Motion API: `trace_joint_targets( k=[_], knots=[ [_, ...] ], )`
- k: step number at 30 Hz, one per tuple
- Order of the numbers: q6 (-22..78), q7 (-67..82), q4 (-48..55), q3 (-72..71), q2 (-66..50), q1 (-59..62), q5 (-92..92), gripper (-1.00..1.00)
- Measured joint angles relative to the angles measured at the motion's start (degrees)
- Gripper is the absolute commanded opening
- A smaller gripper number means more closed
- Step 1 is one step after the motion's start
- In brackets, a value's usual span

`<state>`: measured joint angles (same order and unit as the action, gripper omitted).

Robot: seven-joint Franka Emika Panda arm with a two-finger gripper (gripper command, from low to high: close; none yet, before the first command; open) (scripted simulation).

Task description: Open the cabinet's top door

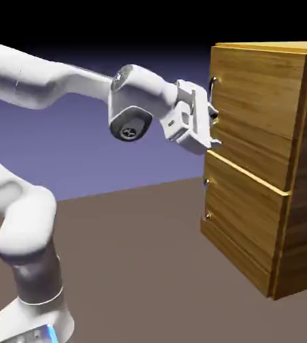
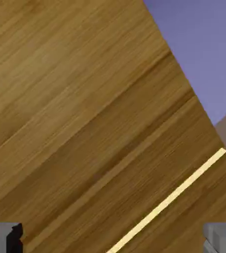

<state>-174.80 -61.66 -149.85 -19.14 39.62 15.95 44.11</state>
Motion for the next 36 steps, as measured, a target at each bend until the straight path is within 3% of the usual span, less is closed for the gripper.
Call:
trace_joint_targets(
  k=[36],
  knots=[
    [-1.61,-39.07,22.68,-38.93,14.16,33.84,89.72,0.00]
  ],
)
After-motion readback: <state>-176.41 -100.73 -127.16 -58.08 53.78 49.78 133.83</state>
